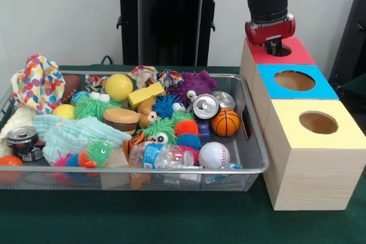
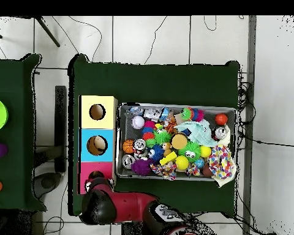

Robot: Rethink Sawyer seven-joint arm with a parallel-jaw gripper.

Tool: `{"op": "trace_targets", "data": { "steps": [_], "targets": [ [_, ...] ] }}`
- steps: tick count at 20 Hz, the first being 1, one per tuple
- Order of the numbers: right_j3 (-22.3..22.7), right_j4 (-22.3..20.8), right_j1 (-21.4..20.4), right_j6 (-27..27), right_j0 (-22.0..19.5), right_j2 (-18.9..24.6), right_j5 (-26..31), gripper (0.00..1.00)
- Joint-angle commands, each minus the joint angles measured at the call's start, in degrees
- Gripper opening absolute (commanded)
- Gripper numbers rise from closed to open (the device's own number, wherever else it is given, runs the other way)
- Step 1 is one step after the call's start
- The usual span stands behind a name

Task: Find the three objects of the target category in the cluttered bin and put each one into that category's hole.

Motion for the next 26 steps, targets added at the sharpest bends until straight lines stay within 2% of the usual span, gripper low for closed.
{"op": "trace_targets", "data": {
  "steps": [1, 8, 19, 22, 26],
  "targets": [
    [0.8, 4.2, -6.1, 13.1, -2.8, 3.0, 10.9, 0.00],
    [-0.6, 7.5, -12.1, 11.7, -1.5, 1.2, 22.6, 0.00],
    [0.2, 9.7, -14.5, 11.4, -2.5, 3.0, 26.2, 0.00],
    [-0.6, 10.2, -14.9, 10.8, -2.0, 2.2, 28.2, 0.00],
    [-4.4, 8.6, -16.1, 9.9, 0.8, -3.1, 34.1, 0.00]
  ]
}}
